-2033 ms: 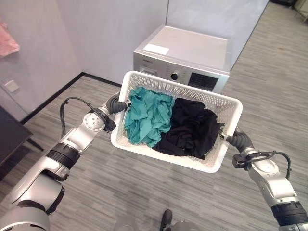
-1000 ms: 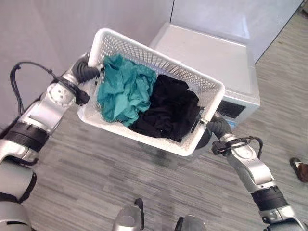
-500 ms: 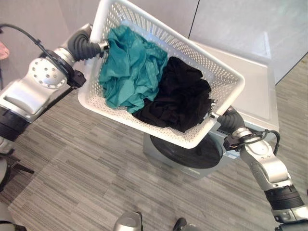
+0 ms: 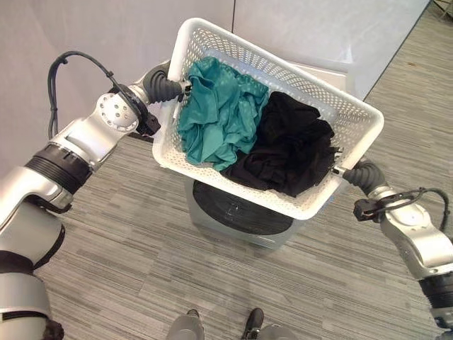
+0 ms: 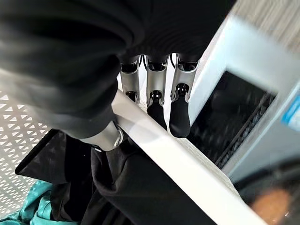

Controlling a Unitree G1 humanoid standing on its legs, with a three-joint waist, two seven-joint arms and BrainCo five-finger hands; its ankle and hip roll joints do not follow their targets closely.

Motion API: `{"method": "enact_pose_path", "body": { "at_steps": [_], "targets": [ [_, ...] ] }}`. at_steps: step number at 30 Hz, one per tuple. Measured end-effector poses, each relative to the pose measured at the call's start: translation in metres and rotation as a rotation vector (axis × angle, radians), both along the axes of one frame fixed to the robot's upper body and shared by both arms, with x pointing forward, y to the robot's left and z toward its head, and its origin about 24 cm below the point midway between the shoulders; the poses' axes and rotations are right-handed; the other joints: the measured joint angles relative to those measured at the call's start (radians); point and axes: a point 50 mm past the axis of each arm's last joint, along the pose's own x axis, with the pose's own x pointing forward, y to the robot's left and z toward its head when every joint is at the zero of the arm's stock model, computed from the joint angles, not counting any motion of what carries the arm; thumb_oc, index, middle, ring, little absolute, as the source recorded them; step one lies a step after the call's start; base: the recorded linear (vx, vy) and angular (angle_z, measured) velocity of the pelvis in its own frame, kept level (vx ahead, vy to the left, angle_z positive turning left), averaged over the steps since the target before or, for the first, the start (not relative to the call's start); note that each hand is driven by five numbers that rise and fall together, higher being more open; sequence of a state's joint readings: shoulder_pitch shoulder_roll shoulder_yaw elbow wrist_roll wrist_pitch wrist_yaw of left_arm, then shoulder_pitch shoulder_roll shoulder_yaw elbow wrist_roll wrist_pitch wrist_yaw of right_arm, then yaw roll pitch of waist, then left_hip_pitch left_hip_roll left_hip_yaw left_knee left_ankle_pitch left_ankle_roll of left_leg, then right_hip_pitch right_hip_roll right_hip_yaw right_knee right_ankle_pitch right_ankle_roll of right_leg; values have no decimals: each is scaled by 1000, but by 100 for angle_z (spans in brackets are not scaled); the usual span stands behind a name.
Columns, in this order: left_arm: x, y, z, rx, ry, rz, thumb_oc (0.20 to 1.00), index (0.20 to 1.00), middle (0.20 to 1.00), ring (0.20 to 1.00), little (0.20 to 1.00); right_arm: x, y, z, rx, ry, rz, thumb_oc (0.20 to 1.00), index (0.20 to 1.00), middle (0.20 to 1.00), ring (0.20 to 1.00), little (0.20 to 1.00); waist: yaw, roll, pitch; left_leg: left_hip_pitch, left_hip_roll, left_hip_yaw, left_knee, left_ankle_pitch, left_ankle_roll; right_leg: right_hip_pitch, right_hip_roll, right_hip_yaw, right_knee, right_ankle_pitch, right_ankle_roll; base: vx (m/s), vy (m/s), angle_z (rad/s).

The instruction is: Grab the laundry basket,head to the washer,open it,put in the laundry and shut it.

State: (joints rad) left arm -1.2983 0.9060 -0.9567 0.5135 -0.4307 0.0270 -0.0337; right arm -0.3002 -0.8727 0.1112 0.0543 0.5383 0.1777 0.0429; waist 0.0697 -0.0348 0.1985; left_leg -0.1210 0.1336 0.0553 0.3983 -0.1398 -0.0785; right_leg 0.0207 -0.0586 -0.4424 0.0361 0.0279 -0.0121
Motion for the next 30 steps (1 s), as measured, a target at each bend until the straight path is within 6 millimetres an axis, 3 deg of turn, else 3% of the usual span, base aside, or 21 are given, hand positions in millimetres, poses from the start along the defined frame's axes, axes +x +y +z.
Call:
{"method": "enact_pose_path", "body": {
  "at_steps": [1, 3, 7, 8, 10, 12, 13, 14, 15, 16, 18, 19, 20, 21, 22, 24, 26, 29, 30],
  "targets": [
    [2, 2, -5, 24, 17, 14, 200, 200, 200, 200, 200, 5, 0, 3, -7, -1, -4, 200, 200, 200, 200, 200, 7, 0, 0, -53, 13, -30, 119, 3, -2, 9, 8, 8, -4, 0, -17, 86, 32, -31],
    [2, 1, -8, 49, 40, 11, 200, 200, 200, 200, 200, 8, -3, 9, -13, -14, -26, 200, 200, 200, 200, 200, 6, -5, 3, -92, 23, -68, 122, -3, -4, 37, 16, 10, -30, -17, -21, 139, 79, -4],
    [3, 2, 10, 38, 7, 18, 200, 200, 200, 200, 200, 15, -3, 23, -11, -55, -28, 200, 200, 200, 200, 200, 0, -23, 14, -123, 47, -70, -202, 66, -47, 51, 27, 15, -45, -18, -20, 256, 196, -4],
    [3, 8, 12, 51, 11, 34, 200, 200, 200, 200, 200, 17, 1, 25, -4, -69, -16, 200, 200, 200, 200, 200, 4, -11, 13, -135, 42, -103, -289, 88, -57, 50, 36, 31, -33, -37, 3, 331, 283, -44],
    [2, 14, 13, 67, 9, 51, 200, 200, 200, 200, 200, 18, 5, 27, -1, -77, -1, 200, 200, 200, 200, 200, 8, 0, 14, -145, 35, -107, -285, 101, -39, 55, 38, 46, -13, -52, 6, 236, 241, -44],
    [0, 17, 20, 146, 6, 67, 200, 200, 200, 200, 200, 18, 7, 28, 0, -83, 5, 200, 200, 200, 200, 200, 17, 22, 5, -128, -6, -104, -176, 91, 1, 30, 18, 82, 97, -116, 17, 318, 349, -57],
    [-1, 20, 26, 154, -7, 75, 200, 200, 200, 200, 200, 19, 10, 31, 5, -95, 15, 200, 200, 200, 200, 200, 20, 21, 4, -118, -41, -109, -152, 121, 26, 16, -16, 90, 153, -146, 34, 388, 450, -64],
    [-1, 23, 27, 163, -7, 87, 200, 200, 200, 200, 200, 19, 13, 31, 7, -99, 25, 200, 200, 200, 200, 200, 27, 17, 2, -104, -62, -98, -137, 111, 42, -1, -51, 109, 224, -175, 48, 160, 228, -62],
    [-1, 28, 26, 185, 3, 106, 200, 200, 200, 200, 200, 19, 16, 33, 8, -107, 37, 200, 200, 200, 200, 200, 27, 19, 3, -85, -95, -85, -120, 105, 73, -59, -106, 131, 394, -192, 83, 186, 265, -52],
    [-3, 32, 28, 186, 5, 112, 200, 200, 200, 200, 200, 19, 22, 28, 31, -104, 51, 200, 200, 200, 200, 200, 17, 29, 4, -59, -132, -55, -101, 113, 119, -178, -198, 168, 684, -189, 99, 140, 184, -25],
    [-6, 38, 35, 194, -9, 122, 200, 200, 200, 200, 200, 20, 28, 21, 56, -89, 66, 200, 200, 200, 200, 200, 11, 36, 4, -21, -150, -34, -85, 68, 150, -232, -242, 192, 799, -41, 128, 231, 184, -11],
    [-7, 39, 37, 194, -14, 126, 200, 200, 200, 200, 200, 20, 32, 17, 73, -84, 75, 200, 200, 200, 200, 200, 15, 47, 6, -3, -147, -25, -87, 55, 164, -245, -257, 188, 835, -44, 133, 288, 112, -24],
    [-7, 38, 39, 196, -19, 123, 200, 200, 200, 200, 200, 20, 33, 17, 77, -81, 81, 200, 200, 200, 200, 200, 25, 52, 6, 8, -149, -21, -90, 45, 177, -245, -257, 183, 822, -28, 142, 283, 27, -16],
    [-8, 37, 42, 207, -26, 124, 200, 200, 200, 200, 200, 21, 33, 18, 86, -89, 84, 200, 200, 200, 200, 200, 33, 59, 5, 27, -163, -29, -119, 48, 170, -214, -284, 88, 714, -104, 134, 182, -17, 5],
    [-9, 41, 45, 219, -37, 138, 200, 200, 200, 200, 200, 21, 32, 20, 85, -97, 82, 200, 200, 200, 200, 200, 27, 65, 6, 31, -165, -43, -127, 63, 171, -180, -276, 42, 613, -119, 120, 172, -40, 28],
    [-10, 40, 47, 231, -29, 127, 200, 200, 200, 200, 200, 21, 30, 21, 86, -104, 72, 200, 200, 200, 200, 200, 32, 67, 6, 43, -165, -52, -142, 60, 170, -150, -254, 15, 454, -119, 109, 151, -72, 23],
    [-10, 42, 46, 239, -13, 127, 200, 200, 200, 200, 200, 20, 30, 24, 70, -121, 73, 200, 200, 200, 200, 200, 27, 64, 5, 61, -164, -71, -163, 65, 160, -100, -231, 23, 267, -97, 104, 170, -95, 28],
    [-10, 37, 44, 244, -6, 107, 200, 200, 200, 200, 200, 16, 24, 22, 76, -127, 54, 200, 200, 200, 200, 200, 44, 38, -12, 87, -165, -72, -181, 52, 137, -20, -214, 17, 175, -40, 100, 100, -63, 21],
    [-11, 35, 45, 244, -11, 99, 200, 200, 200, 200, 200, 16, 23, 22, 73, -129, 50, 200, 200, 200, 200, 200, 55, 20, -23, 84, -171, -67, -172, 43, 125, 4, -208, 19, 143, 26, 88, 71, -67, -13]
  ]
}}
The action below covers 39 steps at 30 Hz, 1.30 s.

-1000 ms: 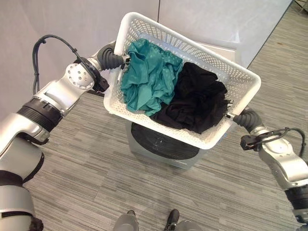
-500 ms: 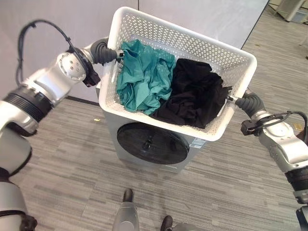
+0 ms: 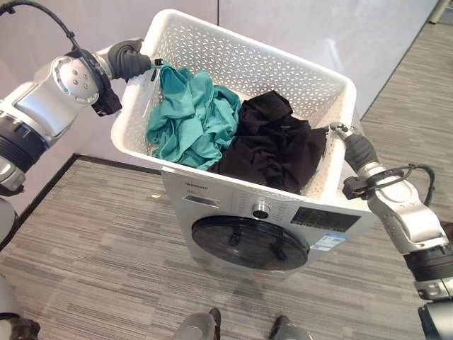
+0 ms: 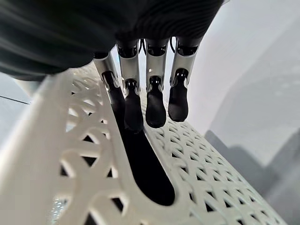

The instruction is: Grab the laundry basket,head to the washer,open it,put in the laundry and shut it.

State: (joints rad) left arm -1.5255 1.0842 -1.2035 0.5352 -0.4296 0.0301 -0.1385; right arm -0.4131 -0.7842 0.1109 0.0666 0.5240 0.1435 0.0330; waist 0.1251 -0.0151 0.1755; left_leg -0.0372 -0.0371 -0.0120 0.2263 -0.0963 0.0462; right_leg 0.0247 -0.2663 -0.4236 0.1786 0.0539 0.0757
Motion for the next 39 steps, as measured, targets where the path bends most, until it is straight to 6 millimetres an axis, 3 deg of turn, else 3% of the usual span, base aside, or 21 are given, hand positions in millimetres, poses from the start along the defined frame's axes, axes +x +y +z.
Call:
{"method": "enact_pose_path", "body": {
  "at_steps": [3, 7, 13, 21, 29, 34, 37, 39],
  "targets": [
    [2, -14, -1, -5, -10, -42, 200, 200, 200, 200, 200, -5, -11, -1, 7, -10, -32, 200, 200, 200, 200, 200, 8, -8, -12, -2, 12, -6, 0, -10, -16, 52, 38, -1, -101, -6, 18, 48, -64, 1],
    [6, -38, -17, -56, 17, -118, 200, 200, 200, 200, 200, -21, -40, 1, 0, -26, -128, 200, 200, 200, 200, 200, -7, -4, -37, -36, 44, -9, 16, -19, -43, 46, 80, -2, -146, -8, 15, 20, -80, -2],
    [10, -66, -58, -41, 118, -202, 200, 200, 200, 200, 200, -41, -78, 3, -104, 16, -246, 200, 200, 200, 200, 200, -77, -28, -52, -57, 66, -29, 9, -15, -63, 44, 108, -6, -163, -13, 8, -5, -74, 2],
    [16, -55, -59, -56, 106, -142, 200, 200, 200, 200, 200, -25, -68, 0, -117, 57, -203, 200, 200, 200, 200, 200, -85, -34, -76, -52, 97, -27, -36, 9, -98, 43, 144, -5, -222, 9, -16, 29, -48, -3],
    [20, -44, -53, -53, 94, -90, 200, 200, 200, 200, 200, -19, -58, -2, -131, 74, -154, 200, 200, 200, 200, 200, -80, -27, -76, -70, 98, -37, -58, 26, -107, 24, 151, -22, -229, 7, -23, 42, 2, 5],
    [20, -41, -49, -48, 87, -80, 200, 200, 200, 200, 200, -12, -52, 2, -100, 32, -175, 200, 200, 200, 200, 200, -69, 12, -62, -98, 79, -30, -92, 36, -98, -12, 128, -25, -235, 7, -24, 43, 66, 2],
    [24, -39, -40, -95, 75, -56, 200, 200, 200, 200, 200, 1, -55, 29, -95, -49, -219, 200, 200, 200, 200, 200, -78, 49, -48, -136, 60, -31, -95, 57, -84, -52, 113, -27, -236, 32, -7, 27, 38, 7],
    [23, -40, -40, -103, 71, -59, 200, 200, 200, 200, 200, 2, -57, 34, -102, -58, -229, 200, 200, 200, 200, 200, -70, 54, -49, -140, 56, -31, -97, 59, -82, -58, 110, -27, -236, 34, -7, 32, 26, 4]
  ]
}}
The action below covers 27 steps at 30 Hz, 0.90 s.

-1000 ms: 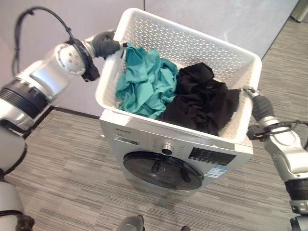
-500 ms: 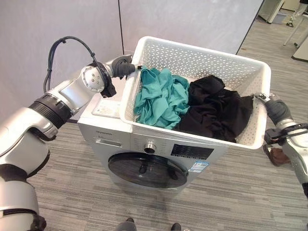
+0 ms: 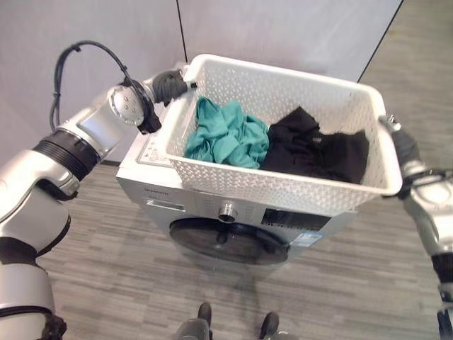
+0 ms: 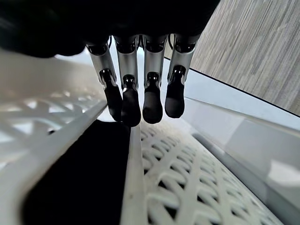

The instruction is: Grab the laundry basket,head to the washer,open it,put in the laundry and shut it.

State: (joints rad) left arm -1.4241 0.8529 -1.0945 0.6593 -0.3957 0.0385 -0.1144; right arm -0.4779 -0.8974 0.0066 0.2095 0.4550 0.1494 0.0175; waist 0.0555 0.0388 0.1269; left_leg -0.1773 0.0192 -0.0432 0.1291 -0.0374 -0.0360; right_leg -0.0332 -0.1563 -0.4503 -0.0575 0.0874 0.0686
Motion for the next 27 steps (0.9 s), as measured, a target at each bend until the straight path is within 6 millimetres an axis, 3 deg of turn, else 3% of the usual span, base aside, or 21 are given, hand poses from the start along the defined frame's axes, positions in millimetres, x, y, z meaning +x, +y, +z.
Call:
{"method": "enact_pose_path", "body": {
  "at_steps": [1, 2, 3, 5, 12, 13, 14, 15, 21, 27],
  "targets": [
    [0, -1, 0, -2, -3, 0, 200, 200, 200, 200, 200, 0, -1, 1, -3, -2, -5, 200, 200, 200, 200, 200, 3, 0, 0, 0, -1, 0, -1, 1, 0, 0, 0, -1, 0, 0, 0, 62, 48, 4],
    [0, -2, 0, -42, -5, -1, 749, 749, 749, 749, 749, 3, -3, 3, -9, -5, -21, 200, 200, 200, 200, 200, 9, 0, 0, 1, -2, -2, -5, 1, 1, 0, -3, -2, 0, 0, 0, 40, 34, 4],
    [1, -1, 1, -48, -13, 5, 771, 771, 771, 771, 771, 6, -4, 5, -6, -6, -33, 200, 200, 200, 200, 200, 11, 0, 0, 1, -3, -2, -8, 1, 1, -1, -6, -3, 0, 0, 0, 56, 36, 3],
    [2, -4, 3, -78, -34, 2, 1000, 1000, 1000, 1000, 1000, 11, -12, 9, -3, -12, -80, 200, 200, 200, 200, 200, 18, 0, 0, 2, -6, -4, -12, 3, 3, -1, -7, -4, 0, 0, 0, 53, 23, 4],
    [6, -18, 1, -181, -41, -22, 1000, 1000, 1000, 1000, 1000, 26, -38, 28, -29, 20, -222, 200, 200, 200, 200, 200, 21, -4, 1, 1, -23, -6, -17, 6, 8, 0, -20, -9, 0, 2, 3, 34, 20, 4],
    [6, -21, 2, -186, -47, -32, 1000, 1000, 1000, 1000, 1000, 28, -42, 28, -24, 31, -245, 464, 464, 464, 464, 464, 23, -6, 0, 1, -23, -8, -19, 7, 10, 1, -20, -11, 0, 2, 3, 34, 16, 5],
    [6, -23, 2, -190, -51, -37, 1000, 1000, 1000, 1000, 1000, 27, -45, 27, -29, 41, -261, 840, 840, 840, 840, 840, 23, -7, 0, 1, -23, -10, -22, 8, 11, 1, -20, -14, 0, 2, 3, 20, 8, 7],
    [6, -26, 3, -202, -57, -44, 1000, 1000, 1000, 1000, 1000, 27, -48, 24, -29, 53, -277, 1000, 1000, 1000, 1000, 1000, 24, -9, 0, 2, -23, -14, -29, 11, 13, 1, -19, -20, 0, 2, 3, 38, 13, 10],
    [1, -34, 19, -299, -128, -81, 1000, 1000, 1000, 1000, 1000, 24, -62, 9, -21, 120, -338, 1000, 1000, 1000, 1000, 1000, 23, -27, 2, 4, -23, -24, -34, 14, 14, 3, -18, -26, 1, 4, 1, 19, 7, 4],
    [-1, -35, 26, -340, -181, -95, 1000, 1000, 1000, 1000, 1000, 35, -46, 6, -61, 171, -261, 1000, 1000, 1000, 1000, 1000, 17, -41, 0, 58, -21, -15, -70, 19, 18, 36, -18, -23, 0, 5, -1, 3, 4, -3]
  ]
}}
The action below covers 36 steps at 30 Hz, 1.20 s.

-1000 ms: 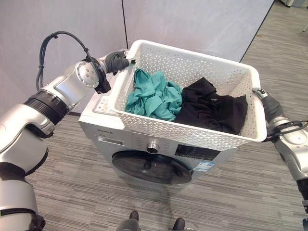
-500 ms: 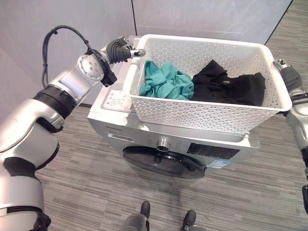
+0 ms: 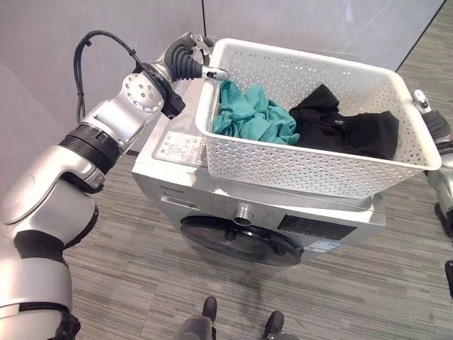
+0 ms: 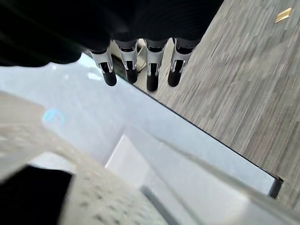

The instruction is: Grab the laundry basket,head to the washer,open it,put in the laundry and shut it.

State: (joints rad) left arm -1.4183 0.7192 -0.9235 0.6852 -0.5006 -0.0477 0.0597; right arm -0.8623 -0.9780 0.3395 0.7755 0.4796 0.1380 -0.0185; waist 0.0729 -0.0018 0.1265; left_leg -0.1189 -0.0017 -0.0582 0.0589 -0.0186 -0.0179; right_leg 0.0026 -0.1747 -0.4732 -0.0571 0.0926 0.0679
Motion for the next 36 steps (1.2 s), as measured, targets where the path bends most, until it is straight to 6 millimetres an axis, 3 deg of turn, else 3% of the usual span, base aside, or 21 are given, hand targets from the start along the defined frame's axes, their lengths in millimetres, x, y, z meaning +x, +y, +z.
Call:
{"method": "enact_pose_path", "body": {
  "at_steps": [12, 16, 20, 30, 36],
  "targets": [
    [-2, -3, 12, -18, -57, -7, 1000, 1000, 1000, 1000, 1000, 6, 19, 10, -2, -37, 81, 1000, 1000, 1000, 1000, 1000, -14, -7, 0, 14, 2, 14, -9, 4, 1, 2, 1, 10, 0, 0, 0, 0, 3, -3],
    [-3, -2, 14, -19, -65, -2, 1000, 1000, 1000, 1000, 1000, 5, 34, 21, 9, -107, 145, 1000, 1000, 1000, 1000, 1000, -29, -7, 0, 16, 2, 16, -9, 5, -1, 3, 1, 18, 0, 0, 0, -18, -6, -1],
    [-4, 4, 21, -107, -83, 3, 1000, 1000, 1000, 1000, 1000, 1, 28, 32, 67, -182, 114, 1000, 1000, 1000, 1000, 1000, -35, -8, 0, 34, 6, 20, -13, 5, -1, 16, 3, 22, 0, 1, 0, -36, -21, -5],
    [0, 21, 20, -213, -48, 43, 1000, 1000, 1000, 1000, 1000, -1, 26, 31, 59, -185, 102, 1000, 1000, 1000, 1000, 1000, -32, -36, -16, 63, 8, 21, -31, 13, -5, 36, 4, 24, 0, 0, 0, -16, -9, -1],
    [-12, 17, 34, -230, -112, -32, 1000, 1000, 1000, 1000, 1000, -24, 16, 23, 89, -241, 93, 1000, 1000, 1000, 1000, 1000, -29, -44, -21, 56, 7, 15, -26, 13, -6, 36, 5, 22, 0, 0, 0, -27, -23, 3]
  ]
}}
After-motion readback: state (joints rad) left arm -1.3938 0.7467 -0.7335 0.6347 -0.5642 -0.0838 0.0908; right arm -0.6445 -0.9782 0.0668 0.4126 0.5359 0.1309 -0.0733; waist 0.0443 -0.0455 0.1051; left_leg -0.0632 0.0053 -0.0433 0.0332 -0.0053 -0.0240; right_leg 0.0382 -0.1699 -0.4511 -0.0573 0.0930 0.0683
